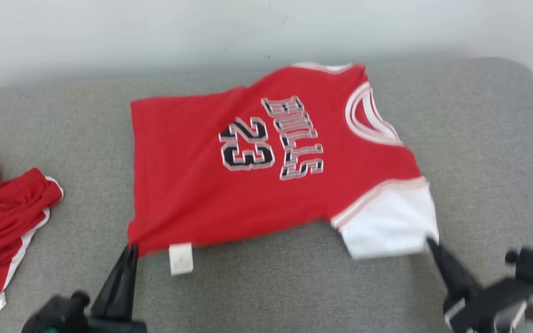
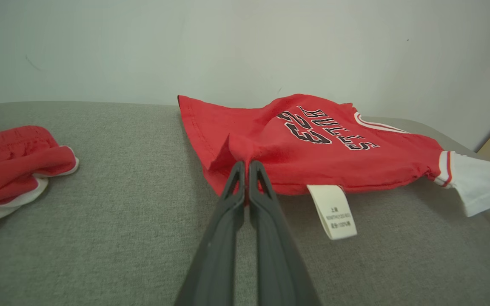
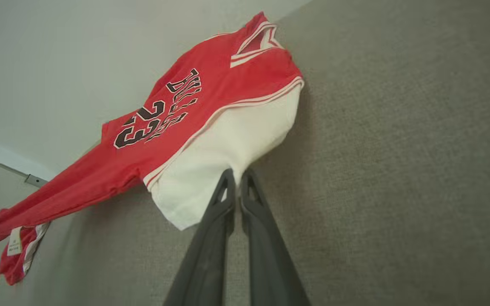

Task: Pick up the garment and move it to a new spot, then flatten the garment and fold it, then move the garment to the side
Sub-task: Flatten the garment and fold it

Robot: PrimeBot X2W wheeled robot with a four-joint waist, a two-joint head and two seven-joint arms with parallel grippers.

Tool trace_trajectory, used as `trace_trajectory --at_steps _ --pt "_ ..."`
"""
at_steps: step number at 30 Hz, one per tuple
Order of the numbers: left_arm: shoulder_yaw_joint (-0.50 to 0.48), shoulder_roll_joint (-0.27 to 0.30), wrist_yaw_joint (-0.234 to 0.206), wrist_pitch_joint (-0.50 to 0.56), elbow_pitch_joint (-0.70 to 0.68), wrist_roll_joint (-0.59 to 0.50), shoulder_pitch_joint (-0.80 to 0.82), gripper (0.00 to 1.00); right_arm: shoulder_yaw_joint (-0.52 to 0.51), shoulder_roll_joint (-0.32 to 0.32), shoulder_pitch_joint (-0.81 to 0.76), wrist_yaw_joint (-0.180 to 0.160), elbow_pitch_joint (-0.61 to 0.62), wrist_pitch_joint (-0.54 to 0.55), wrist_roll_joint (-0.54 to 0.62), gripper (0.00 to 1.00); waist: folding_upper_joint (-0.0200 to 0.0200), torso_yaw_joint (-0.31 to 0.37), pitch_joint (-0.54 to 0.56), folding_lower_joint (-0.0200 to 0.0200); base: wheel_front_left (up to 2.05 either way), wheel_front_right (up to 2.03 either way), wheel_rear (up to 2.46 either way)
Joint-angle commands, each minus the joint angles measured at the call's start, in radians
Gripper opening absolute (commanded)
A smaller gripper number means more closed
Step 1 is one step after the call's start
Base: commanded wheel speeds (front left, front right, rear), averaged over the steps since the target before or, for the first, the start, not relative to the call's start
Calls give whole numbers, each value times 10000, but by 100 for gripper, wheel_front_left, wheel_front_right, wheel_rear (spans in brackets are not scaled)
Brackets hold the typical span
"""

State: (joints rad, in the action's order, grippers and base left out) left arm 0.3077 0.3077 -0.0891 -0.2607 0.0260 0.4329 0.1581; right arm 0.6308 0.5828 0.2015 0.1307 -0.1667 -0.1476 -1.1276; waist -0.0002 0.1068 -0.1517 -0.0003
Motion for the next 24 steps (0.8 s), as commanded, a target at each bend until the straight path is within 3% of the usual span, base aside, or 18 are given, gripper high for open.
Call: trace_trajectory --at_steps 1,7,13,19,24 --pt "-102 -42 13 -53 24 -114 -263 0 -91 128 -228 2 75 110 53 0 2 90 165 3 0 0 0" --pt "-622 -359 -15 -53 254 -769 -1550 0 -685 307 -1654 2 506 1208 199 0 2 240 459 3 0 0 0" --pt "-885 -406 -55 -54 576 -1512 -2395 0 -945 32 -2784 2 1275 2694 248 0 2 204 677 3 0 0 0" --pt "-1244 -496 157 -54 808 -1724 -2539 0 -1377 -170 -3526 1 1868 4112 352 0 2 163 652 3 0 0 0" --pt "-1376 -633 326 -54 1038 -1884 -2523 0 -2123 -607 -3782 1 2201 4515 722 0 2 170 631 3 0 0 0"
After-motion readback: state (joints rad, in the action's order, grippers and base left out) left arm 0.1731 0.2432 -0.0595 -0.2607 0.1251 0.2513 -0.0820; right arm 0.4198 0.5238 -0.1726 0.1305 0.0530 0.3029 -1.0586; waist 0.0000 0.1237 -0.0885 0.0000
